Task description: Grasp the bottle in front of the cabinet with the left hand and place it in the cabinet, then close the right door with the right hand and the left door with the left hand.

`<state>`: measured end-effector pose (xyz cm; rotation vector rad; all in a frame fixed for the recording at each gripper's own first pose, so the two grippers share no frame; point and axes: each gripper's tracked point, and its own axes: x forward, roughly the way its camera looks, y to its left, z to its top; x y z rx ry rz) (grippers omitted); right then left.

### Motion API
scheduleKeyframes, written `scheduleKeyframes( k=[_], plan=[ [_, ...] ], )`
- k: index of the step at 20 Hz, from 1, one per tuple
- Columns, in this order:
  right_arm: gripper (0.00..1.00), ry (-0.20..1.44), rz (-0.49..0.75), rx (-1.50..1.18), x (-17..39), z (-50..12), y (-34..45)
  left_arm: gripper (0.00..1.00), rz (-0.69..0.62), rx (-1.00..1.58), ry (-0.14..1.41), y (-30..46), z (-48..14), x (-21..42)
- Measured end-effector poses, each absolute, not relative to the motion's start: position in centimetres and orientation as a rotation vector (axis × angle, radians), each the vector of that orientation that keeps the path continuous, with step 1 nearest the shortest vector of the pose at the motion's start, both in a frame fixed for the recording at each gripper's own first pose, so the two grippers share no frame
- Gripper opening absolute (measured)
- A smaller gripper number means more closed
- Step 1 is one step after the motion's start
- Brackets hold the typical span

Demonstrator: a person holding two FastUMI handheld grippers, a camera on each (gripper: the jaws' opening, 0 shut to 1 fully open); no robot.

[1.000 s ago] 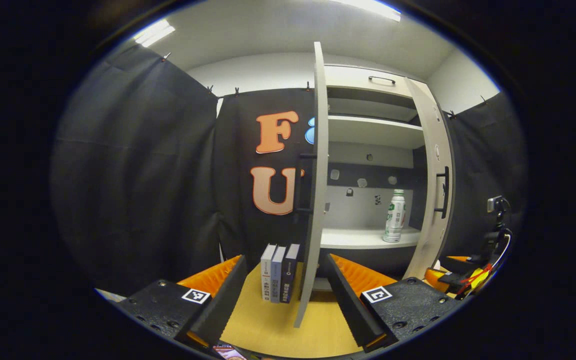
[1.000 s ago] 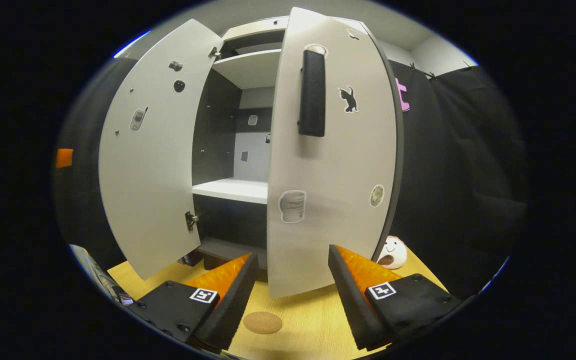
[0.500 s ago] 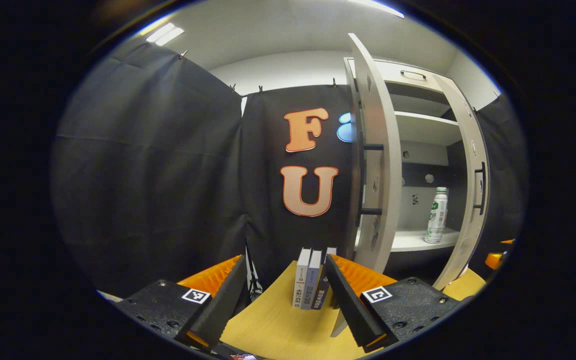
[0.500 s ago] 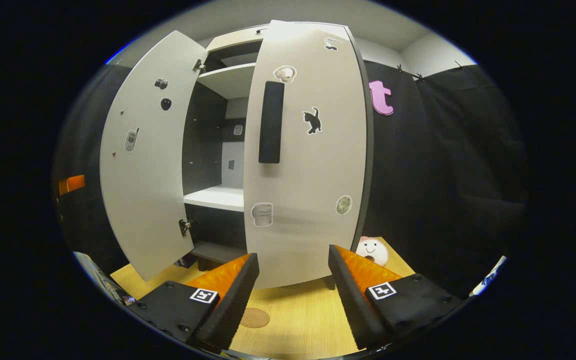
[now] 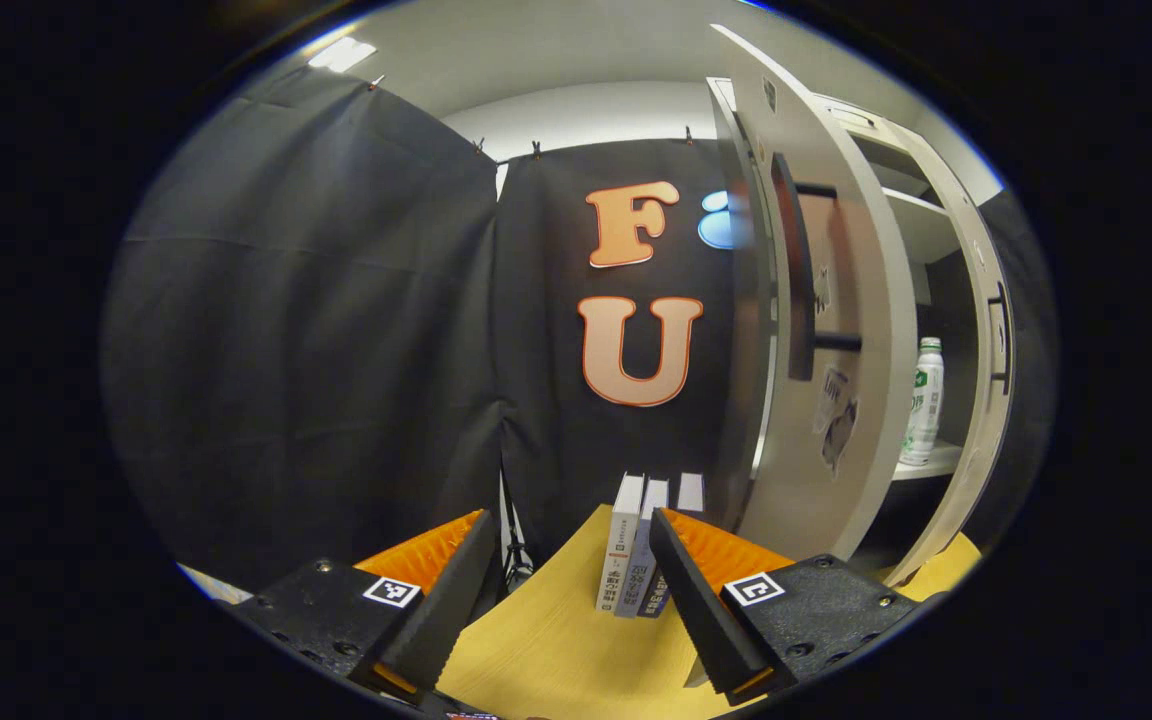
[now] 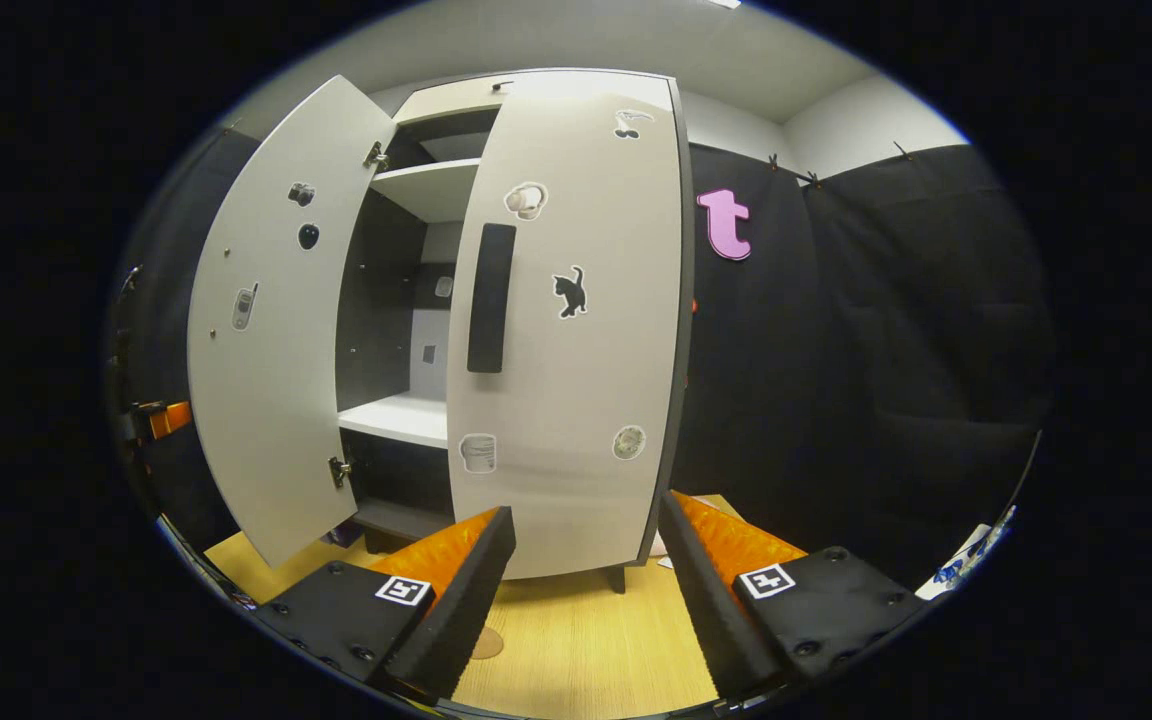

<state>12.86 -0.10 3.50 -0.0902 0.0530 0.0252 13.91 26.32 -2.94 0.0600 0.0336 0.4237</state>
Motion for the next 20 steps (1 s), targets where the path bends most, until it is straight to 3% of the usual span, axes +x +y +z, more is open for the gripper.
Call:
scheduleKeyframes(
  k=[20],
  plan=[
    [0.96,0.044,0.008,-0.105,12.7,4.2,-3.2,0.94,0.358,0.028,0.098,18.9,-6.2,16.6]
  ],
)
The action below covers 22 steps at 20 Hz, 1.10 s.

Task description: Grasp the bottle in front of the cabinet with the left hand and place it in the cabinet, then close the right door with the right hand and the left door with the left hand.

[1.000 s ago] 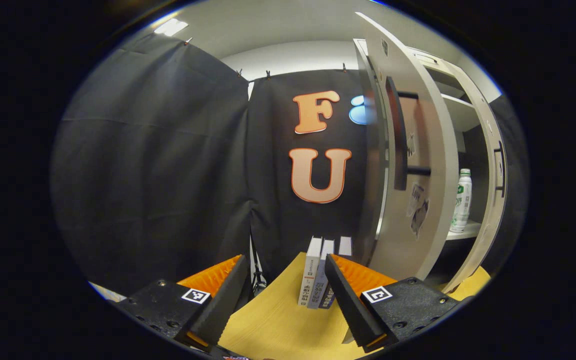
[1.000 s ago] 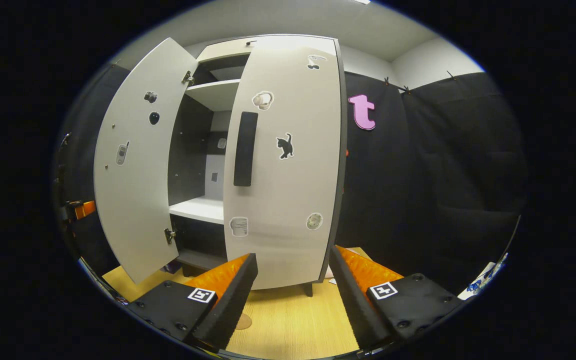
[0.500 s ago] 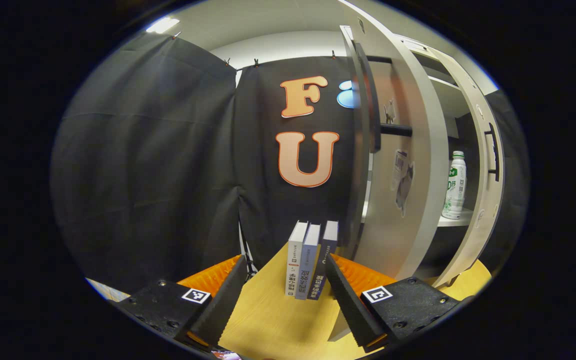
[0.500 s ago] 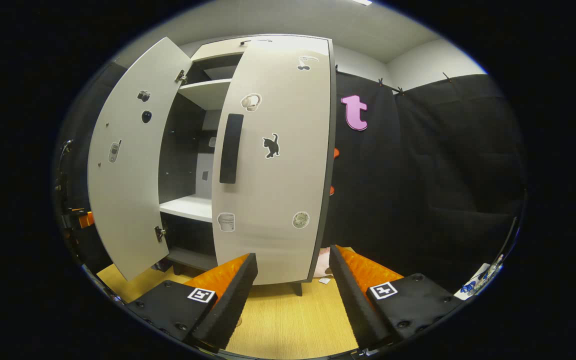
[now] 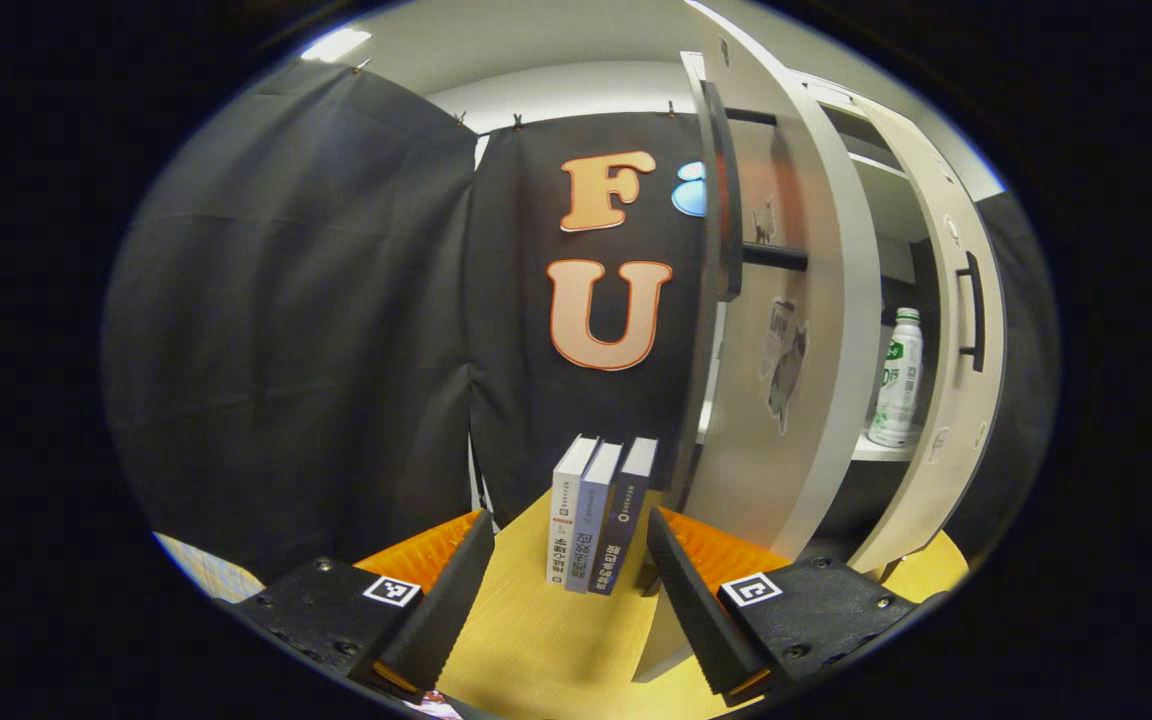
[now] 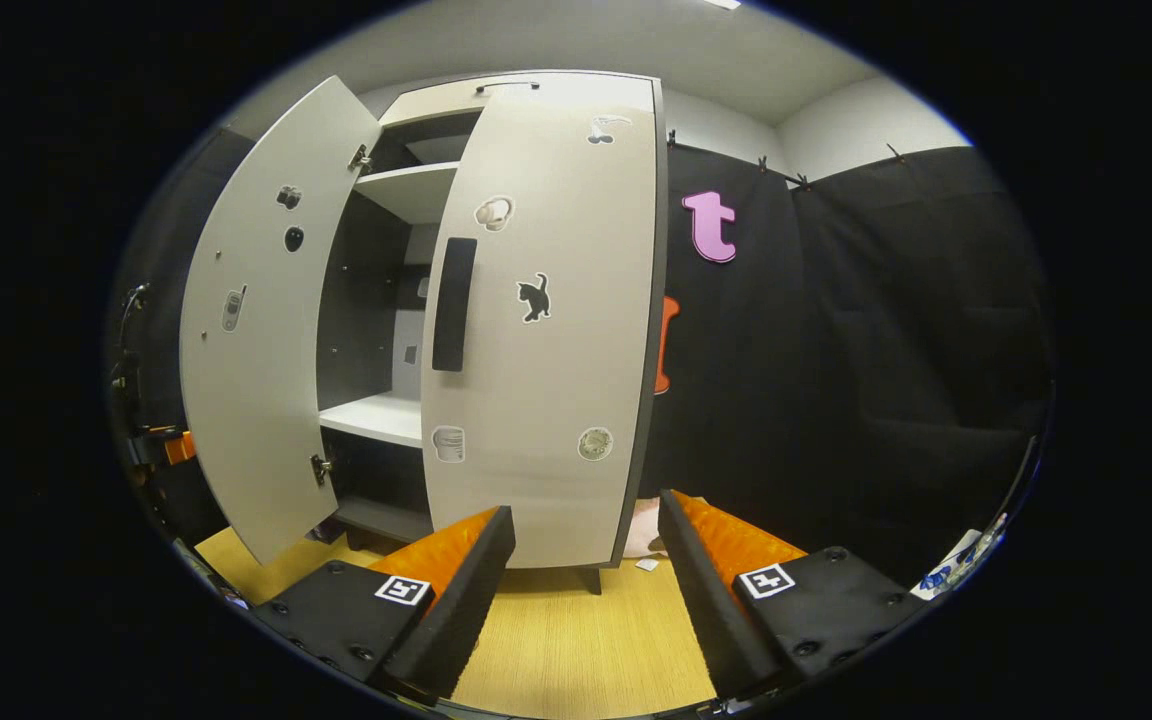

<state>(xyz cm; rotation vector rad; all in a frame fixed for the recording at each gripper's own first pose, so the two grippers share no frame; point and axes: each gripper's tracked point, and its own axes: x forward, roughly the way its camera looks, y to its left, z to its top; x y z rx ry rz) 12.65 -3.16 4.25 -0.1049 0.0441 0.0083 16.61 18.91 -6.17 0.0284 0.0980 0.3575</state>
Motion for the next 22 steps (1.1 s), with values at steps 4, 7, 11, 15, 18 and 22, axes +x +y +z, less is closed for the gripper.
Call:
scheduleKeyframes(
  k=[4,7,11,15,18,22],
  plan=[
    [0.96,0.038,0.012,-0.114,12.3,4.6,-4.8,0.94,0.266,0.026,0.107,13.1,-6.7,18.1],
    [0.96,0.026,0.001,-0.116,11.7,5.2,-7.2,0.94,0.210,0.022,0.101,8.7,-6.3,19.4],
    [0.96,0.028,0.002,-0.103,11.4,5.4,-10.0,0.92,0.128,0.002,0.088,2.5,-5.0,22.0],
    [0.96,0.033,0.008,-0.110,11.5,5.8,-12.4,0.98,0.062,0.005,0.123,-3.9,-5.0,22.7],
    [0.96,0.016,0.018,-0.110,11.2,7.2,-14.1,0.94,0.039,0.002,0.134,-7.1,-4.1,21.6],
    [0.96,0.004,0.041,-0.078,10.5,9.1,-15.2,0.96,0.044,-0.066,0.134,-9.2,-1.3,19.2]
  ],
)
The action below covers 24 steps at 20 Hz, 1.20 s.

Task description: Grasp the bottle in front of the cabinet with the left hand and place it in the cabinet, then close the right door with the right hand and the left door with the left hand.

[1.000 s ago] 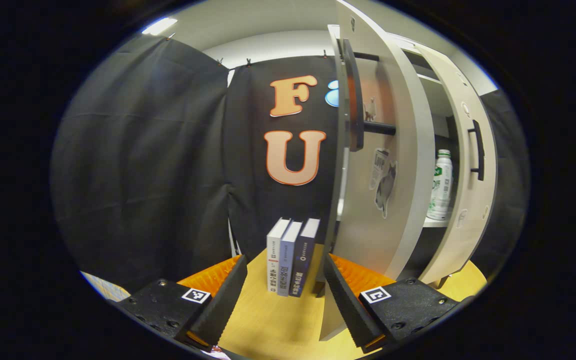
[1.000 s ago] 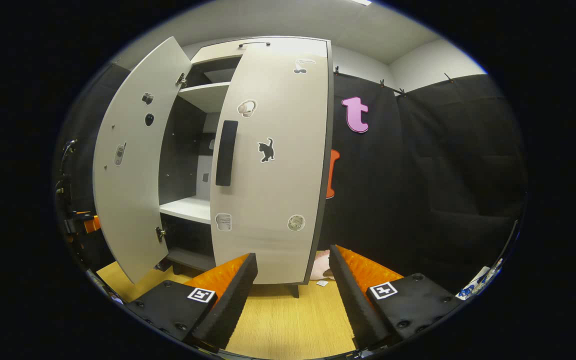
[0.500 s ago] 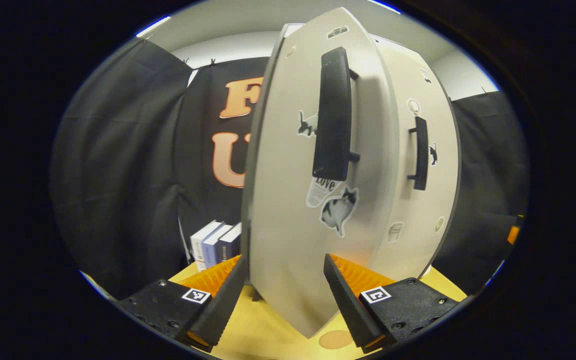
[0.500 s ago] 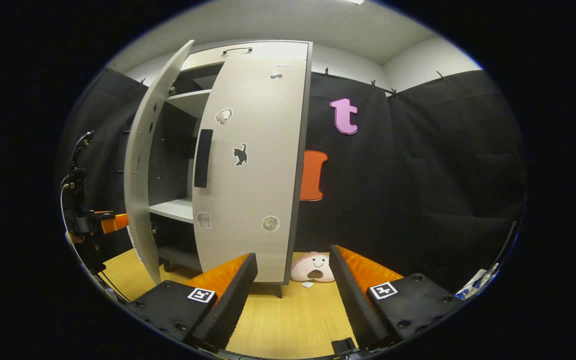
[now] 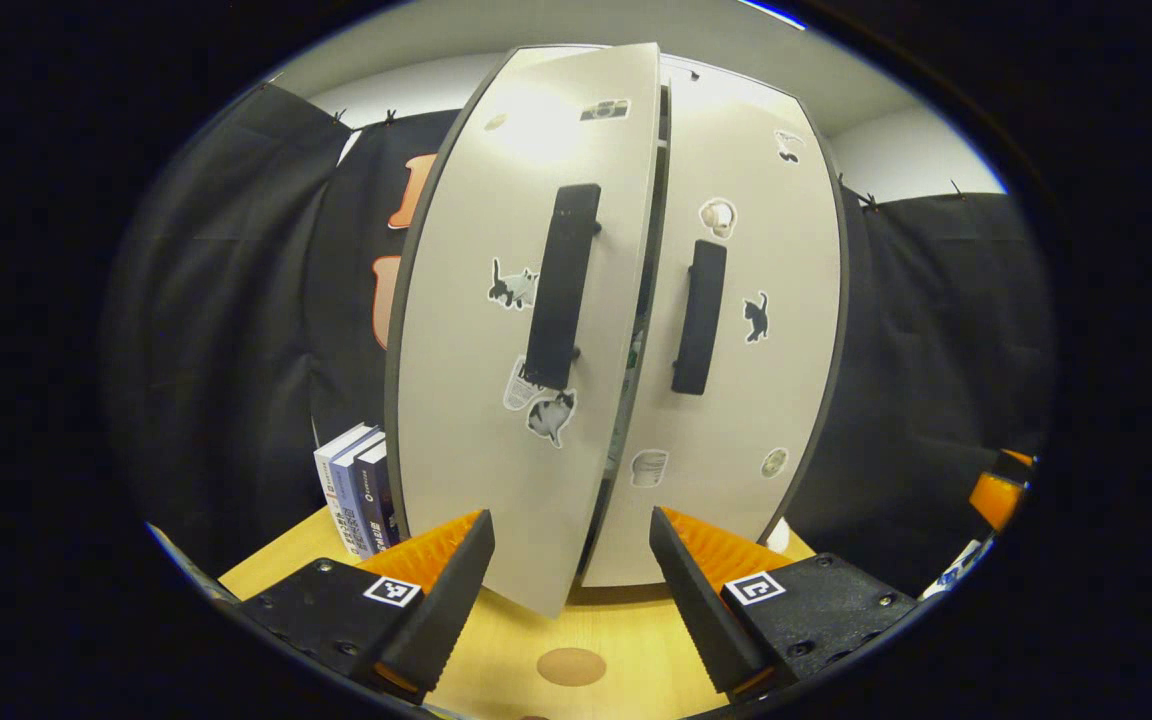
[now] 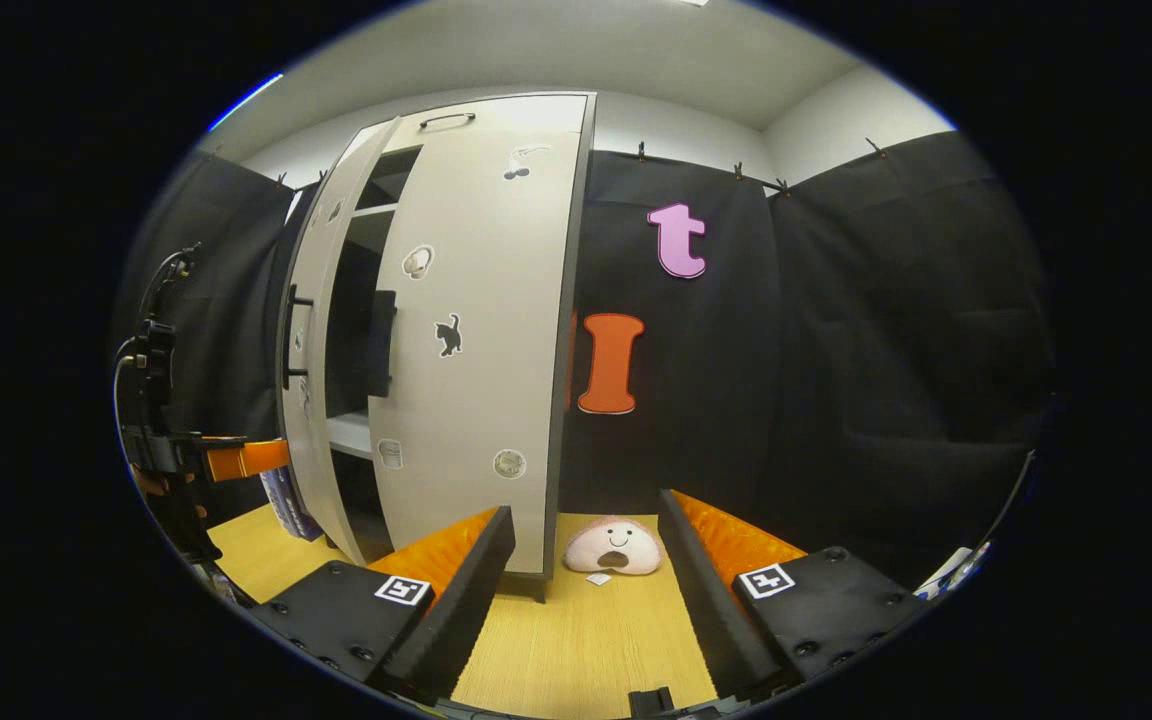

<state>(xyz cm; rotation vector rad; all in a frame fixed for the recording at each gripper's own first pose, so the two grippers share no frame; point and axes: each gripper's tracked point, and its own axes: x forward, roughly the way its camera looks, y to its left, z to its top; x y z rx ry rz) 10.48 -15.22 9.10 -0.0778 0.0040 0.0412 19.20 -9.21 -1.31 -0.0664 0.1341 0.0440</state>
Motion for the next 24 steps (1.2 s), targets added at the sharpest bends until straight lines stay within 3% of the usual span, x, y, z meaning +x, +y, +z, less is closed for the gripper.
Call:
scheduleKeyframes(
  k=[12,24],
  plan=[
    [0.96,-0.123,0.044,-0.077,6.5,18.0,-17.8,0.93,0.002,-0.026,-0.076,-12.7,14.4,11.4],
    [0.96,-0.154,-0.006,-0.101,4.3,21.3,-19.7,0.93,-0.050,0.014,-0.143,-12.8,19.4,7.8]
  ],
)
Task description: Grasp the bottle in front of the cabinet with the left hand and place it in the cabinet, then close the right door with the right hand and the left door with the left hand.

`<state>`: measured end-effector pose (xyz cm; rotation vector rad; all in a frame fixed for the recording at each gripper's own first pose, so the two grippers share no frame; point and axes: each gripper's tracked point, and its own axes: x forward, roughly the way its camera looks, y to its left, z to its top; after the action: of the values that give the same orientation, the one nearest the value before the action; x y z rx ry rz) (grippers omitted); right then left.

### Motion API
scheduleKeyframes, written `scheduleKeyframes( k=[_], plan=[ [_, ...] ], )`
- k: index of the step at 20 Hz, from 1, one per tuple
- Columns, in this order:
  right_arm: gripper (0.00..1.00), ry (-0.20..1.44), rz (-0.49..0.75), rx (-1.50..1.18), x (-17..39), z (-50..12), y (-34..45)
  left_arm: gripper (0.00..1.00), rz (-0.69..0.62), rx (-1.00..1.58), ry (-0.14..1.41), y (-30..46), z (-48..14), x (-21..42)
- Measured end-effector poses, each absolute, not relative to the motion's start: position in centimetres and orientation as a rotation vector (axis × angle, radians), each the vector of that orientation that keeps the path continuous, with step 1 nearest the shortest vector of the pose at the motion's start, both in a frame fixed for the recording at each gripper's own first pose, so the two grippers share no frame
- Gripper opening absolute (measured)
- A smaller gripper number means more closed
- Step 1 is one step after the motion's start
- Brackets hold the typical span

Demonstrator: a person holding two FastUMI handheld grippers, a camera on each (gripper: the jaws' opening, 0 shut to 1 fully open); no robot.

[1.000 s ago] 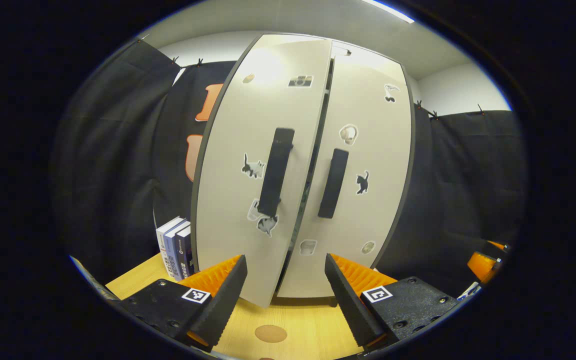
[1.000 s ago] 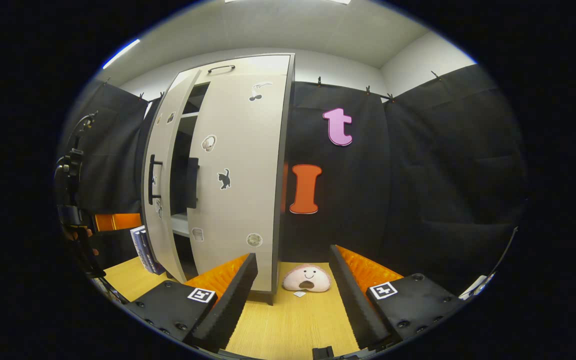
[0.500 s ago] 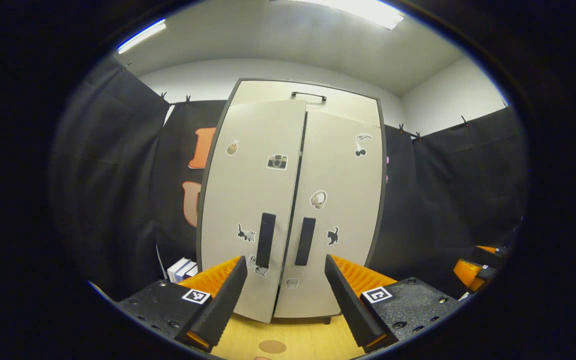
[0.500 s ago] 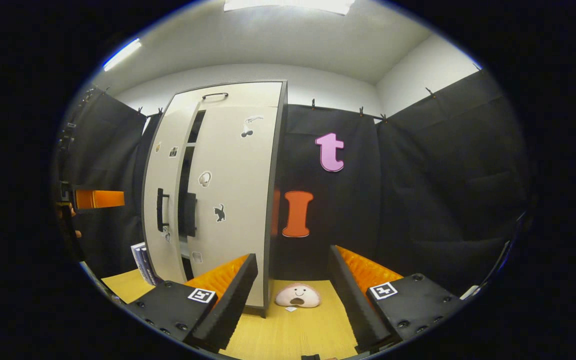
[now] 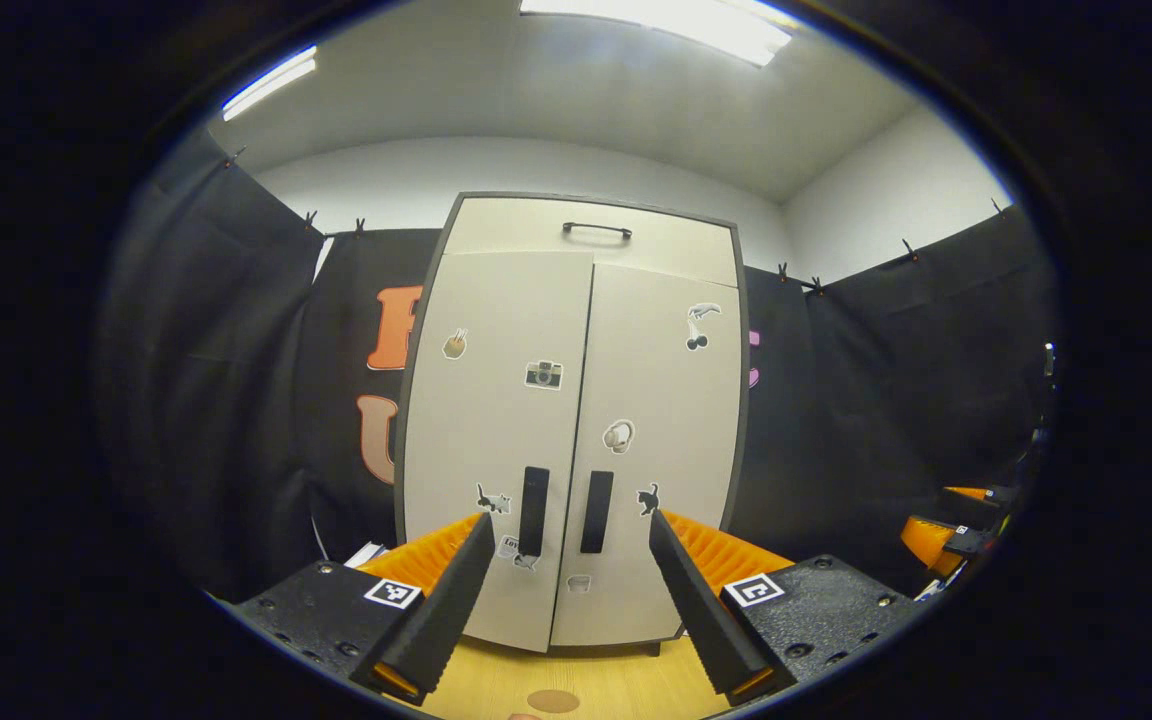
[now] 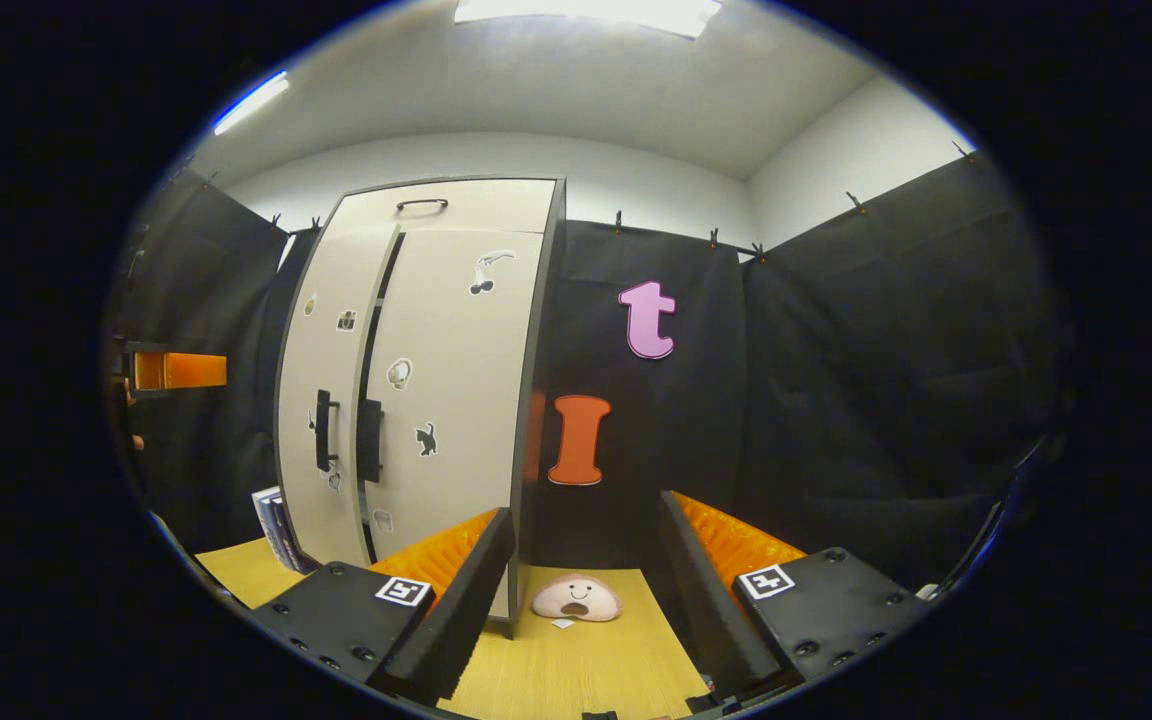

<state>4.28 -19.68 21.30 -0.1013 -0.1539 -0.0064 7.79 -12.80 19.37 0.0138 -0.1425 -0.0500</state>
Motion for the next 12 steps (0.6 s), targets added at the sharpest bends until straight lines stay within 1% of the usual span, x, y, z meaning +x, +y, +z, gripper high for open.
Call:
scheduleKeyframes(
  k=[2,3,5,6,8,9,11,12],
  plan=[
    [0.96,-0.161,-0.011,-0.101,4.2,21.6,-19.8,0.93,-0.052,0.013,-0.142,-12.7,19.4,7.7],
    [0.95,-0.164,-0.013,-0.103,4.2,21.7,-19.8,0.95,-0.050,0.013,-0.143,-12.5,19.5,7.7],
    [0.95,-0.164,-0.012,-0.103,4.2,21.7,-19.7,0.95,-0.046,0.014,-0.145,-12.3,19.5,7.7],
    [0.95,-0.160,-0.010,-0.101,4.3,21.5,-19.6,0.93,-0.046,0.014,-0.143,-12.2,19.5,7.7],
    [0.95,-0.154,-0.006,-0.097,4.5,21.3,-19.6,0.97,-0.044,0.013,-0.138,-12.0,19.2,7.9],
    [0.95,-0.153,-0.005,-0.097,4.4,21.3,-19.6,0.95,-0.044,0.011,-0.135,-11.9,19.0,7.9],
    [0.95,-0.152,-0.002,-0.100,4.5,21.2,-19.6,0.95,-0.042,0.011,-0.131,-11.8,18.9,7.9],
    [0.95,-0.153,-0.001,-0.102,4.5,21.3,-19.5,0.93,-0.039,0.010,-0.131,-11.6,18.9,8.0]
  ],
)
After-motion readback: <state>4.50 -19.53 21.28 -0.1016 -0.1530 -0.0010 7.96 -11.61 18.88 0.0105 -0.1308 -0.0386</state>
